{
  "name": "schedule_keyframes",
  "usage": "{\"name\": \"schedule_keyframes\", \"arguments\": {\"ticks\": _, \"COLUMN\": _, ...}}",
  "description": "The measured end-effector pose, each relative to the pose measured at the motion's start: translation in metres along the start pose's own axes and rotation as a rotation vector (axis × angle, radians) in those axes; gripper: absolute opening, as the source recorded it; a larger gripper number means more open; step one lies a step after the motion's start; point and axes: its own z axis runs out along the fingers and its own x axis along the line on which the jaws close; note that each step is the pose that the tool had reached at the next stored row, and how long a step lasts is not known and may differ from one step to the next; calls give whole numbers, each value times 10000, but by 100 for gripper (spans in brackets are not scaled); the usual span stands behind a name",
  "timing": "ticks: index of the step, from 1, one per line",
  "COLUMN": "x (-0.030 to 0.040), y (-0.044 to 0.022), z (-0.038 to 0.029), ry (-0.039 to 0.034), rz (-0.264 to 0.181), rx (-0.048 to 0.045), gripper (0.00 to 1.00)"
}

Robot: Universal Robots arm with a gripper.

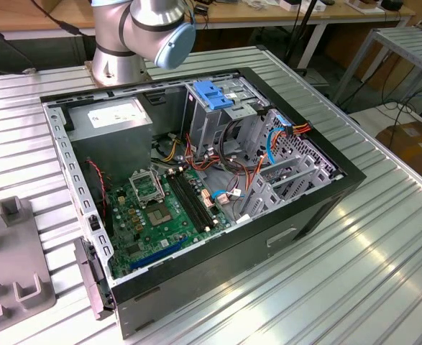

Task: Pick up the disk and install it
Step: 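Pick up the disk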

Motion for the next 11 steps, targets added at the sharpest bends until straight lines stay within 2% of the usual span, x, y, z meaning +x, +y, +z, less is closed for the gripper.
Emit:
{"name": "schedule_keyframes", "arguments": {"ticks": 10, "x": 0, "y": 0, "z": -3, "ry": 1, "rz": 0, "rx": -1, "gripper": 37}}
{"name": "schedule_keyframes", "arguments": {"ticks": 11, "x": 0, "y": -1, "z": -20, "ry": 5, "rz": -1, "rx": -9, "gripper": 37}}
